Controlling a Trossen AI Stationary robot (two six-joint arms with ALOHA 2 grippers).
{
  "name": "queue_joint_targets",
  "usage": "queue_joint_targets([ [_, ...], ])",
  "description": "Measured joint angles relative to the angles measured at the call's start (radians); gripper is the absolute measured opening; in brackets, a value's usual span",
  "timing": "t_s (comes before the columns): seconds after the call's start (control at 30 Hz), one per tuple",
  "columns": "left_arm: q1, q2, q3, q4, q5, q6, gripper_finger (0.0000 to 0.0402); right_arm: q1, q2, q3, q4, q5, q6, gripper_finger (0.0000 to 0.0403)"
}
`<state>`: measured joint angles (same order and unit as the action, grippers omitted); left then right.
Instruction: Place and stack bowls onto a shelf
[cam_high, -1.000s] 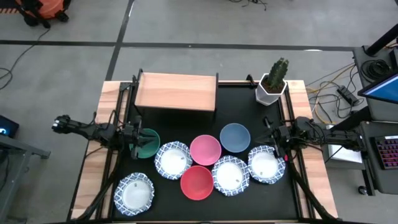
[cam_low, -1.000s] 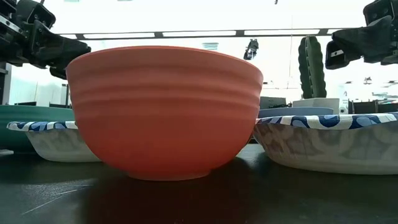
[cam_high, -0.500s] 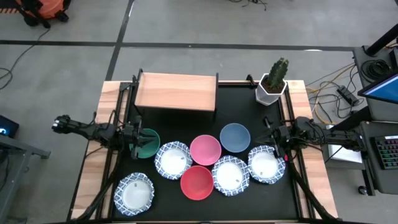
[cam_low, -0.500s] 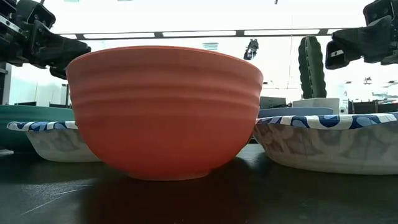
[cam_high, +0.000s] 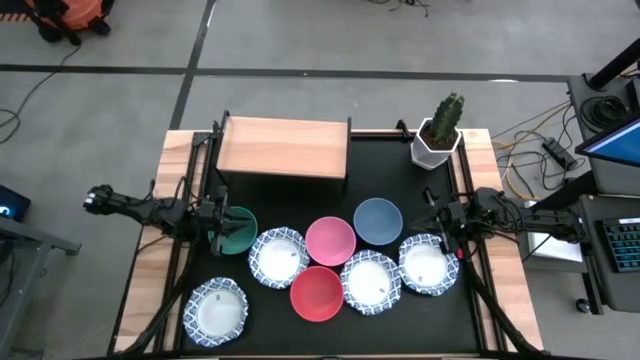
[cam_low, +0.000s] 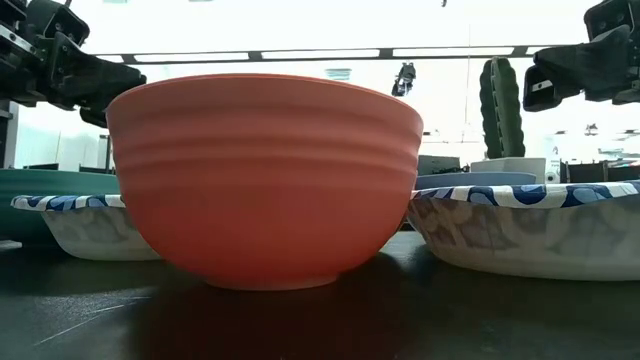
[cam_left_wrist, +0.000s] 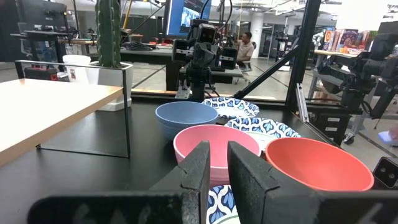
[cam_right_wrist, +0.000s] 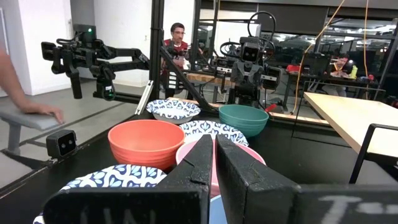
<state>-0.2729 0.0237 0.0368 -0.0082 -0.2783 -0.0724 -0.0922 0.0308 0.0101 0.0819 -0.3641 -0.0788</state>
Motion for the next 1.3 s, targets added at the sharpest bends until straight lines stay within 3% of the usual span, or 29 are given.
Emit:
queue_joint_targets([
  [0.47, 0.000, 0.000, 0.000, 0.026, 0.000, -0.014, 0.0039, 0.000, 0.000, 0.000, 0.004, 0.000, -0.001, 0.0009],
  [0.6, 0.000, 0.000, 0.000, 0.109, 0.000, -0.156, 0.0039, 0.000, 0.000, 0.000, 0.022, -0.001, -0.010, 0.0009],
  [0.7, 0.000, 0.000, 0.000, 0.199, 0.000, -0.200, 0.0039, 0.000, 0.000, 0.000, 0.048, 0.002, 0.183, 0.0009],
  [0.8, 0.000, 0.000, 0.000, 0.318, -0.001, -0.205, 0.0039, 0.000, 0.000, 0.000, 0.119, 0.101, 0.276, 0.0009],
  [0.93, 0.000, 0.000, 0.000, 0.447, -0.001, -0.180, 0.0039, 0.000, 0.000, 0.000, 0.177, 0.157, 0.237, 0.0009],
  [1.0, -0.001, 0.001, 0.000, 0.474, -0.031, -0.145, 0.0039, 0.000, 0.000, 0.000, 0.216, 0.156, 0.216, 0.0009],
  [1.17, 0.000, 0.021, 0.000, 0.446, -0.219, -0.150, 0.0039, 0.000, 0.008, 0.017, 0.276, 0.157, 0.148, 0.0009],
  [1.3, 0.000, 0.094, 0.001, 0.525, -0.232, -0.177, 0.0039, 0.000, 0.025, 0.066, 0.311, 0.157, 0.101, 0.0009],
])
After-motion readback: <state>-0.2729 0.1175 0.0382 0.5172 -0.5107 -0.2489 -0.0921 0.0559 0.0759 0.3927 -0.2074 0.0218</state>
